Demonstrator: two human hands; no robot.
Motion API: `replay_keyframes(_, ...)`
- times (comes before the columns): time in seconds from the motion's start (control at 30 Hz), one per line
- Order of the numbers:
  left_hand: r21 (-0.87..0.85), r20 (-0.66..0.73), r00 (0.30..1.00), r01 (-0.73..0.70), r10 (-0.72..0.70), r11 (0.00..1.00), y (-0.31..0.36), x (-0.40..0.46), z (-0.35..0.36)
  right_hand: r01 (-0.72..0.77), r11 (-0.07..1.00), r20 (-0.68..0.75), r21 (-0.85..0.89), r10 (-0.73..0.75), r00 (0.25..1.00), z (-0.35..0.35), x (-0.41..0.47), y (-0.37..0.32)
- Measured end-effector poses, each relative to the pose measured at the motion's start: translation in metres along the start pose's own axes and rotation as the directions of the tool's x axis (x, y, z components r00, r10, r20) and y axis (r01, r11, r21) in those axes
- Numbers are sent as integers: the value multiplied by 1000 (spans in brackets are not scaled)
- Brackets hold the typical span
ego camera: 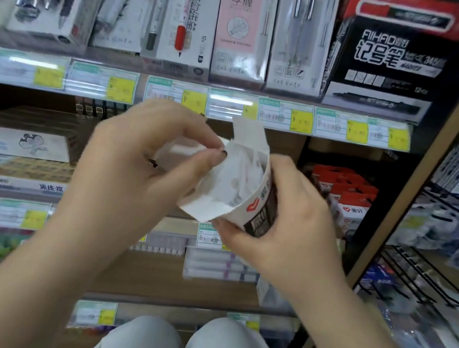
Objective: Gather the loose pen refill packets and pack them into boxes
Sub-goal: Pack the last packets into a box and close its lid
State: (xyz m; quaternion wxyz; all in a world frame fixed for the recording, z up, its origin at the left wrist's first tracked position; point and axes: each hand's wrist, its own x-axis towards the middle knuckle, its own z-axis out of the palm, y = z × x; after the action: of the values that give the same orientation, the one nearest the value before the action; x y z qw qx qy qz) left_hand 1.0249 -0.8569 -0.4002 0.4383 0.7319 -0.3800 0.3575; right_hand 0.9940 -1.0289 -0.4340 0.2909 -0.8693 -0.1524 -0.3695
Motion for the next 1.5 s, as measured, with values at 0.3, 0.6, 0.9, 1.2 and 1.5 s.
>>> replay_keyframes(0.3, 286, 381, 834, 304, -399, 909, 10, 4, 23, -258, 963, -65, -74, 254, 965, 46, -47, 10)
replay_keyframes(0.6, 460, 399, 745, 340, -534, 820, 3, -2, 51, -369, 911, -36, -186, 369, 929, 60, -59, 17)
replay_keyframes(0.9, 414, 435, 739, 343, -514, 843, -6, 3, 53, -538, 818, 305, 203, 470, 829, 50, -46, 34)
replay_keyframes(1.2, 459, 491, 687, 319, -536, 829, -16, 13, 58, -633, 636, 516, 441, 397, 759, 48, -39, 54)
replay_keyframes(1.5, 521, 643, 462, 320, -611, 791, -29, 42, 51, -606, 677, 484, 418, 399, 779, 62, -39, 53)
